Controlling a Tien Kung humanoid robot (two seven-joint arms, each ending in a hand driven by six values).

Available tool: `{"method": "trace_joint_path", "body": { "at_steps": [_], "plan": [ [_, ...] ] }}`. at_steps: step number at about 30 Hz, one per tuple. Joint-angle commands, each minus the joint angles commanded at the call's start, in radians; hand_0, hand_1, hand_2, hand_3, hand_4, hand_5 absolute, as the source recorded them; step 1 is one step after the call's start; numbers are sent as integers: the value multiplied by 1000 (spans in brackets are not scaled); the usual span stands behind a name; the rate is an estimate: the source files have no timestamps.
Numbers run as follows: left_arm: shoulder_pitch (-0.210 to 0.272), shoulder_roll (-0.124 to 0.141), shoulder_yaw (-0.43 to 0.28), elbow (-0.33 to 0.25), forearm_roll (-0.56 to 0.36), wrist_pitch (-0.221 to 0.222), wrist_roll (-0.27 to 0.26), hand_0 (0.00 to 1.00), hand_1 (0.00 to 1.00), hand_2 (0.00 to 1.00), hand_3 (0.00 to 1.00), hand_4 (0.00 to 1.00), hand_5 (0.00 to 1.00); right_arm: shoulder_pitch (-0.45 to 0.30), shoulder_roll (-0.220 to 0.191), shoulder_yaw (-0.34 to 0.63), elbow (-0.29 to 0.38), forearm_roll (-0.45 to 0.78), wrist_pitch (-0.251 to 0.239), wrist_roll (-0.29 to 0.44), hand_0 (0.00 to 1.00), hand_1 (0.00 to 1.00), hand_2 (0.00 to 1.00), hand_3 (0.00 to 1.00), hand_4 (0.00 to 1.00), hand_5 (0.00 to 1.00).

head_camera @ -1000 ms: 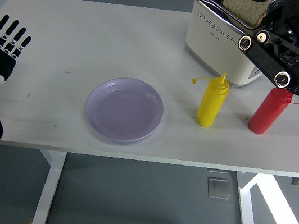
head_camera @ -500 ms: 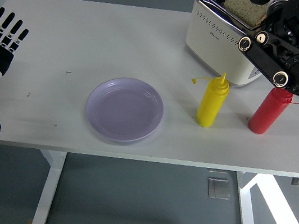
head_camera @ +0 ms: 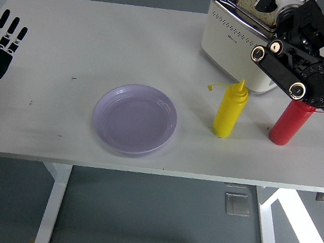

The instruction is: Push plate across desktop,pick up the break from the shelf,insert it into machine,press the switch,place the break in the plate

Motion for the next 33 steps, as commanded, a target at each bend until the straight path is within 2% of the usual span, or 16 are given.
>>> {"method": "trace_joint_path", "body": {
  "at_steps": [1,6,7,10,12,13,18,19,33],
  "plan": [
    [0,-1,-2,3,-13,-1,4,796,728,688,711,634,998,-2,1,-2,-1,2,3,2,597,624,630,586,459,2],
    [-3,-4,0,24,-71,-4,26,796,728,688,711,634,998,-9,5,-5,-6,4,19,10,597,624,630,586,459,2],
    [-3,-4,1,27,-78,-4,28,793,728,687,711,634,998,-10,5,-5,-6,4,21,12,619,655,669,620,487,6],
    [-6,-8,13,33,-95,-4,33,793,728,687,711,634,998,-12,7,-7,-12,4,28,16,619,655,669,620,487,6],
    [-8,-10,22,35,-100,-4,34,793,728,687,711,634,998,-13,9,-9,-19,4,34,19,619,655,669,620,487,6],
    [-9,-11,25,36,-102,-4,34,793,728,686,710,634,998,-14,9,-10,-21,5,36,20,630,683,711,686,516,31],
    [-12,-12,34,37,-104,-3,34,793,728,686,710,634,998,-16,12,-10,-34,1,46,28,630,683,711,686,516,31],
    [-12,-13,35,37,-104,-3,34,792,727,684,710,635,998,-16,13,-10,-37,0,48,30,665,721,765,729,559,69],
    [-13,-15,38,39,-103,0,34,791,727,684,710,635,998,-17,20,-12,-57,-9,71,60,687,758,803,760,614,87]
  ]
}}
